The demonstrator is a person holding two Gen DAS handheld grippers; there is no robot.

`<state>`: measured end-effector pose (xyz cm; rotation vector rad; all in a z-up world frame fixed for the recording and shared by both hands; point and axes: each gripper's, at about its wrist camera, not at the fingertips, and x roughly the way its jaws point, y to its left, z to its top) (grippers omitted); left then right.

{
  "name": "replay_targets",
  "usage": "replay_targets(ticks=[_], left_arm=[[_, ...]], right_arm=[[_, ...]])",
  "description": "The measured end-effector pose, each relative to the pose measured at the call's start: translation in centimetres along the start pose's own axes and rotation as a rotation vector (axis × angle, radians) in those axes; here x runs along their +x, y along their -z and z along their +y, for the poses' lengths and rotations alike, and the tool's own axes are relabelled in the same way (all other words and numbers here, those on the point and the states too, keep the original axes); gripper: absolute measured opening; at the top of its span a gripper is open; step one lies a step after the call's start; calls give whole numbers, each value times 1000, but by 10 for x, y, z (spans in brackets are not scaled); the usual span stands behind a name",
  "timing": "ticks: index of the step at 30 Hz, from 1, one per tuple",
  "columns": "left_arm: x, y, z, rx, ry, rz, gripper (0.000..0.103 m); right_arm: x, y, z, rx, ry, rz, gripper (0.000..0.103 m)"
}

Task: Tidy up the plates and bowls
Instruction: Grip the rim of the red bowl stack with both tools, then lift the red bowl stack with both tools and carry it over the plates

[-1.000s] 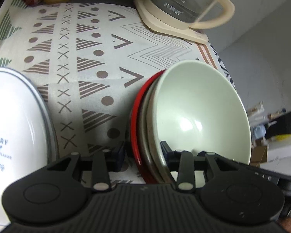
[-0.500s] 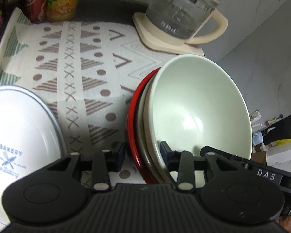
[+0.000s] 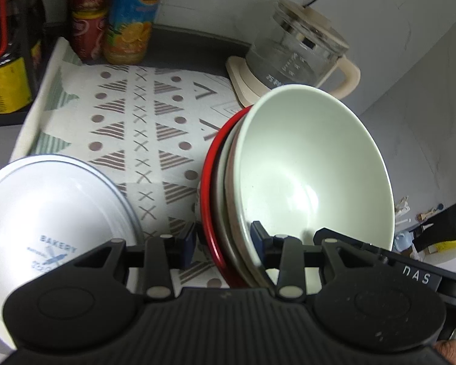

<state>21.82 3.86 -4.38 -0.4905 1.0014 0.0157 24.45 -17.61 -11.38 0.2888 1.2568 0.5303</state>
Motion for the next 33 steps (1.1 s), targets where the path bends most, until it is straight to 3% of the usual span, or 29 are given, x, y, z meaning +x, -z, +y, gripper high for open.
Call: replay_targets(ticks=[33], left_arm=[[-87,30,86,-210,-155,-136,37]], right_arm=[[33,19,104,-200,-173,83,46]])
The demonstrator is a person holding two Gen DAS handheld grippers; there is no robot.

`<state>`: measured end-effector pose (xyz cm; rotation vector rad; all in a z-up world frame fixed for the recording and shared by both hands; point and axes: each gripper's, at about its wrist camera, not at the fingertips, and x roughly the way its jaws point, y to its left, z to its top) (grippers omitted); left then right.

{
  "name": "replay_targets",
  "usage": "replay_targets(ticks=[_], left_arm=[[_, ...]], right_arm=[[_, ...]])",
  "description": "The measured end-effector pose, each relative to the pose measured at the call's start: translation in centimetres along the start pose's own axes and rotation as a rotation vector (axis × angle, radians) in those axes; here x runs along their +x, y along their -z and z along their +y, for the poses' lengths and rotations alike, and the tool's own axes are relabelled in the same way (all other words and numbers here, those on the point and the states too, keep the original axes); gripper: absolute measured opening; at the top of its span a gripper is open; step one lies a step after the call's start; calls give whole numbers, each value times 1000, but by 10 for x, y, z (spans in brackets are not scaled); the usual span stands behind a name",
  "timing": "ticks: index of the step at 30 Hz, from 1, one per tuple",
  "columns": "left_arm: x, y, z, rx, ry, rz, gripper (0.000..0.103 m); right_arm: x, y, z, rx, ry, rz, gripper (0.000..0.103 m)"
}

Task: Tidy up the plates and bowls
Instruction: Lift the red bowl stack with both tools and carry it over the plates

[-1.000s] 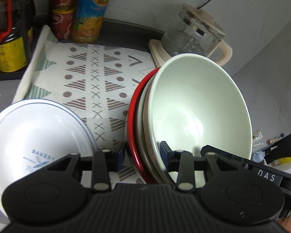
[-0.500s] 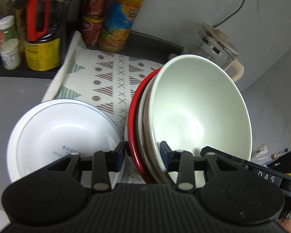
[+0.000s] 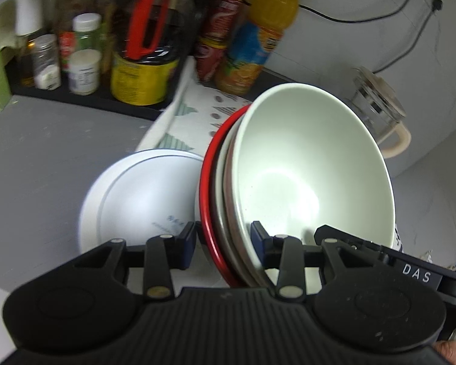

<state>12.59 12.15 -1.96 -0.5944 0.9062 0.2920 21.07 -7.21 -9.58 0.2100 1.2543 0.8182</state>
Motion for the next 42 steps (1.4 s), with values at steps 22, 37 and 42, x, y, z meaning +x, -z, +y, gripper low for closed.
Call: replay_targets(ticks=[22,37,42], left_arm=[[-3,9,55,-118,-68,10,37],[19,7,71,-156,-93,42,37],[23,8,75,-170,-88,31,37]], right_arm=[[46,3,36,-71,-35,118,46],[75,9,31,-84,-28,204,46],[76,8,34,-114,-25,218,46]])
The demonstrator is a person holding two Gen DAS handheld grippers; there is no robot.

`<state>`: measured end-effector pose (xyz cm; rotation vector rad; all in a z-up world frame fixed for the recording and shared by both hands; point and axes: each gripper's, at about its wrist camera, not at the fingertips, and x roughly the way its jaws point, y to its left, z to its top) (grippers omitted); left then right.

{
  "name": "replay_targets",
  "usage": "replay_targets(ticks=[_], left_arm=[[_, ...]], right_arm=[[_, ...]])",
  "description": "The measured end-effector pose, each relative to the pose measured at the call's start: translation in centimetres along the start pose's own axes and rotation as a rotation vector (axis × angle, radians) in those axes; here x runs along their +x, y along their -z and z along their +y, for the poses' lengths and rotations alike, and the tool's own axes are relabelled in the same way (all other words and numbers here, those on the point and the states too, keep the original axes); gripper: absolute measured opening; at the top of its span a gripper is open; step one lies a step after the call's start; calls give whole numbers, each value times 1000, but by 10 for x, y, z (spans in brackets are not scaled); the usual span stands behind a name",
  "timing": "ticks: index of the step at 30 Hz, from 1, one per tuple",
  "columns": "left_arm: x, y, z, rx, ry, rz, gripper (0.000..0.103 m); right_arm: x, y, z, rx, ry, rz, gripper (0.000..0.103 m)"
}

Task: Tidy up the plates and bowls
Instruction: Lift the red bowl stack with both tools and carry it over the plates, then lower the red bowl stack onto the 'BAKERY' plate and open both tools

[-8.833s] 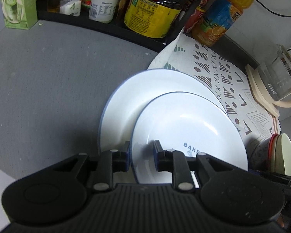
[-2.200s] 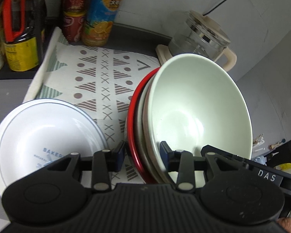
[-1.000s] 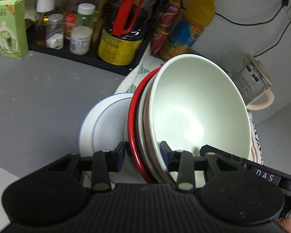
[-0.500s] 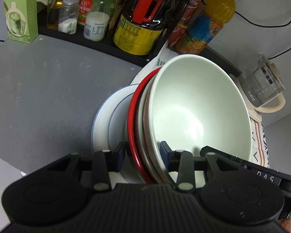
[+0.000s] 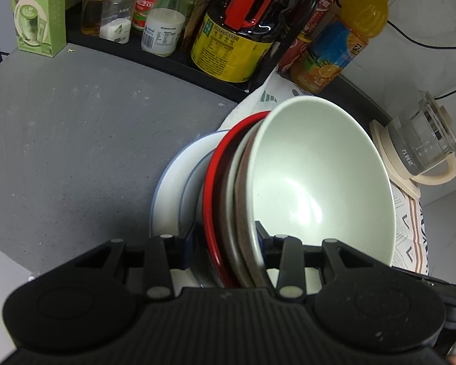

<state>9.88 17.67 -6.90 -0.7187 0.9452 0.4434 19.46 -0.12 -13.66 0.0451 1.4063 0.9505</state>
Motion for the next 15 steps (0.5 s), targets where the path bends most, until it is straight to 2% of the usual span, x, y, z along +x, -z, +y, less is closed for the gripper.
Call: replay_targets(ticks=[5,7,8,10,12,15], left_arm=[[3,-3,3,0,17,21,38],[4,-3,0,13,4,22,43],[5,-4,-2,25,3,31,44],[7,-6,-5,42,7,43,53],[8,-9,-7,42,10,50,60],[7,-10,-11,51,-10,45,77]], right_arm=[[2,-4,-2,-1,-21,8,51],[2,-5,-1,-6,-29,7,58],[1,-6,1,-23,-23,0,58],[0,-9,7,-77,13,-11,59],[0,-12,5,-68,15,-16,62],[-1,-15,0,-40,33,-34,67]])
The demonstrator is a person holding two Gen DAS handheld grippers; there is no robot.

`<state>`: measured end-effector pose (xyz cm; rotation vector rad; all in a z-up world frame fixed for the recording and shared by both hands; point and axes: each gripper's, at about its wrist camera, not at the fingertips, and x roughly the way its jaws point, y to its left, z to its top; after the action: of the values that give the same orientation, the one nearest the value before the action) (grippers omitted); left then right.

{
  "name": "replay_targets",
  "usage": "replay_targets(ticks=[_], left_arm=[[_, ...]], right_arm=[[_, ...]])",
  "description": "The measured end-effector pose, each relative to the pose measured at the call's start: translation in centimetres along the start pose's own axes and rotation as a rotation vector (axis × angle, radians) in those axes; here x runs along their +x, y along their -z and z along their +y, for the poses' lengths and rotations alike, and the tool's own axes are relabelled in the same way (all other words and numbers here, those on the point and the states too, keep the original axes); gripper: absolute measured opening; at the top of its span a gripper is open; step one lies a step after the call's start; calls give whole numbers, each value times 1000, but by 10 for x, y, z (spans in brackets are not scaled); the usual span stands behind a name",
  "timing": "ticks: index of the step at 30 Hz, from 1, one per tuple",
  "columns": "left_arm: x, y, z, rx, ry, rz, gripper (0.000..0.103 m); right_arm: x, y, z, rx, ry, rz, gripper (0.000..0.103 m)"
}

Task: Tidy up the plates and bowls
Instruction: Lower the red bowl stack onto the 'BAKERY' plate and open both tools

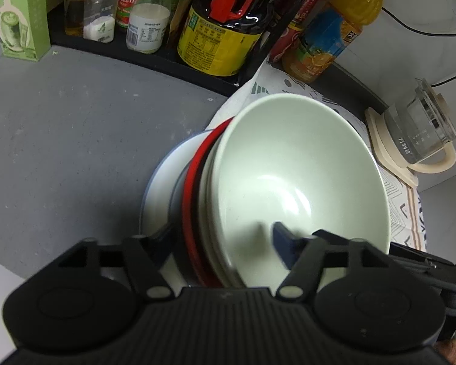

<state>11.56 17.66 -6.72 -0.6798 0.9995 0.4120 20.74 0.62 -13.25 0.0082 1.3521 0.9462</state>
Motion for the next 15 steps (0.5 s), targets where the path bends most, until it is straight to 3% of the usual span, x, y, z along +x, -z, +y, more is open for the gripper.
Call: replay_targets(ticks=[2,4,6,15], left_arm=[[-1,0,-4,15,-9,-9,80],[-2,-1,-7,30,2,-14,80],[-5,0,-10,47,6,-28,81],[-36,7,-14,83,-17,-135,81]], right_arm=[[-5,-1,-2,17,11,-25,70],[-15,-2,-3,31,13,-72,83],[-25,-2,-3,39,10,-116,89],[-61,10,4,61,-34,-205,103]])
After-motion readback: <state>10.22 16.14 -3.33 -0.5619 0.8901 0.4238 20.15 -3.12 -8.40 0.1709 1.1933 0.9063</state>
